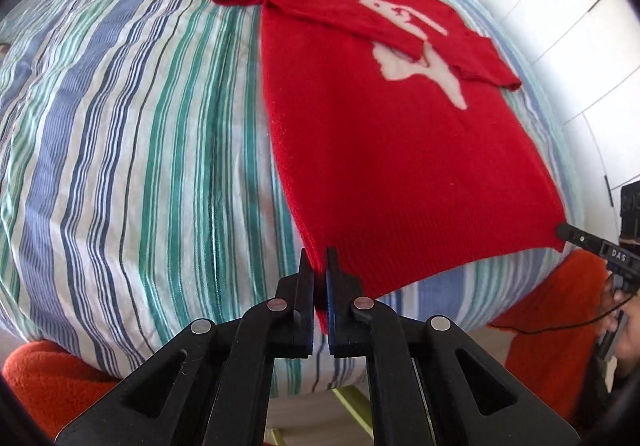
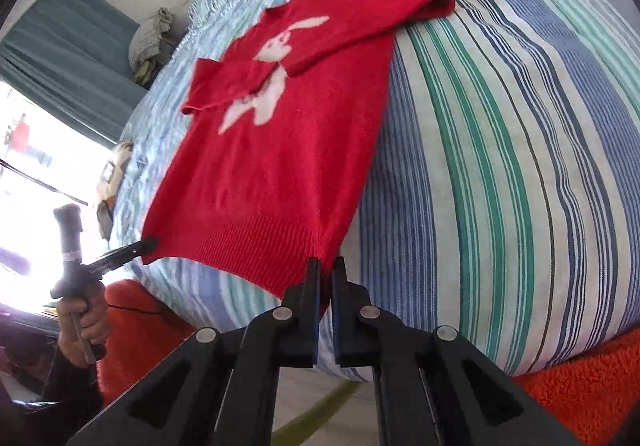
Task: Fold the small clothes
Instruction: 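Hold the hem with both grippers and pull it taut to flatten the body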
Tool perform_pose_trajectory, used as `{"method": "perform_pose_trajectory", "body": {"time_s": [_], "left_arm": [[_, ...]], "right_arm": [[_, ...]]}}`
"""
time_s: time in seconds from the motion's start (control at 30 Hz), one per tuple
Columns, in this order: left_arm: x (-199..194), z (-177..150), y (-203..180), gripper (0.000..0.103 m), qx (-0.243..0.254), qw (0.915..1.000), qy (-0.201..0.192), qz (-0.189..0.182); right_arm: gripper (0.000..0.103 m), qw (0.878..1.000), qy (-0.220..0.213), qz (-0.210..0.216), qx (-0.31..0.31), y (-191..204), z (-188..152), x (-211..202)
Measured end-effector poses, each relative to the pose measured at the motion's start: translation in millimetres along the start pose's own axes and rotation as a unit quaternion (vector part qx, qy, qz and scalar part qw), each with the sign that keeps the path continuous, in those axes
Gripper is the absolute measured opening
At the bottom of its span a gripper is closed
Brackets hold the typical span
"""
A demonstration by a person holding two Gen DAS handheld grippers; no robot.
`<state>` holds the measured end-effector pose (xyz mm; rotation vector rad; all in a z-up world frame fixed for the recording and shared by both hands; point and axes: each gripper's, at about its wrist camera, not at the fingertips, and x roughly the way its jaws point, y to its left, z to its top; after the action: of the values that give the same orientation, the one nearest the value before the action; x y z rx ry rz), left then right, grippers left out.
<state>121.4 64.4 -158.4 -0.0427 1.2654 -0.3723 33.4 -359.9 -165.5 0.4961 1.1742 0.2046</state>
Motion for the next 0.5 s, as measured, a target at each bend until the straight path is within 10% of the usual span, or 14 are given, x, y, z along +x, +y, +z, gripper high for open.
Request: {"method": "perform_pose_trajectory", "body": {"time_s": [0.23, 0.5], "left_arm": [[19, -13, -7, 0.003, -0.005, 0.9982, -0.019, 0.057], [36, -11, -19, 0.003, 0.019, 0.9946, -0.034, 0.096]], "right_arm": [[0.005, 0.988, -0.007, -0.137, -0.068, 21, -17, 42], [0.005, 0.977, -0.012, -0.182, -0.114, 30, -18, 56]]}}
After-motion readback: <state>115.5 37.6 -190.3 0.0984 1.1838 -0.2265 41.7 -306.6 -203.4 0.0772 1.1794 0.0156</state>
